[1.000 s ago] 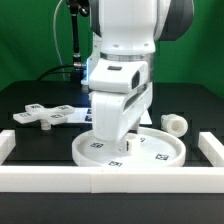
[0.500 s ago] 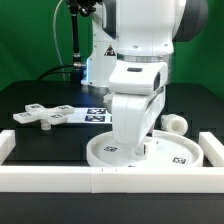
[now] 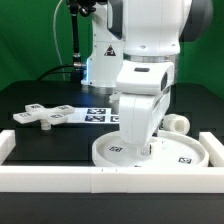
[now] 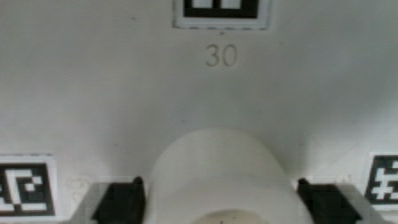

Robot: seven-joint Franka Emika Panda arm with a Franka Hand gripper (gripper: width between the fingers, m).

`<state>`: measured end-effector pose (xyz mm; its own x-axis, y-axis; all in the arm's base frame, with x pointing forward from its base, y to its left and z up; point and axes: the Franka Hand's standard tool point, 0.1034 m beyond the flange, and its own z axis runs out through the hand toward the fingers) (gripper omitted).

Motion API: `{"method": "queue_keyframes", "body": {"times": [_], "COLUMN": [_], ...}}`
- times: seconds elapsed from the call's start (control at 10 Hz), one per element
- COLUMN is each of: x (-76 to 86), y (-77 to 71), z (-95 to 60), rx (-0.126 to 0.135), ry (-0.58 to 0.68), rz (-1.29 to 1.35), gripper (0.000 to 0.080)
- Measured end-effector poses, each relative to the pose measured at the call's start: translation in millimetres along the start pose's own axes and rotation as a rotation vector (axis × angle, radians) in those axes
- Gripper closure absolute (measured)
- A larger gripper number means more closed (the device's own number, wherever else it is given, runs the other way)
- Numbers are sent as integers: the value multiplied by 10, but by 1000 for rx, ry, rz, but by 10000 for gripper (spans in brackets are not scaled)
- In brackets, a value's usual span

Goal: Assemble round table

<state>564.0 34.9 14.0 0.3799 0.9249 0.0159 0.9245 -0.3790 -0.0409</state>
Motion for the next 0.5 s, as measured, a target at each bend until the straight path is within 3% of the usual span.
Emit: {"method": "queue_keyframes", "body": {"times": [0.1, 0.2, 0.3, 0.5], "x": [-1, -1, -2, -33], "y": [0, 1, 2, -78], "z": [0, 0, -2, -128], "rx": [0, 0, -1, -11], "ry": [0, 0, 0, 0], "rz": [0, 0, 1, 57], "gripper": [390, 221, 172, 154]}}
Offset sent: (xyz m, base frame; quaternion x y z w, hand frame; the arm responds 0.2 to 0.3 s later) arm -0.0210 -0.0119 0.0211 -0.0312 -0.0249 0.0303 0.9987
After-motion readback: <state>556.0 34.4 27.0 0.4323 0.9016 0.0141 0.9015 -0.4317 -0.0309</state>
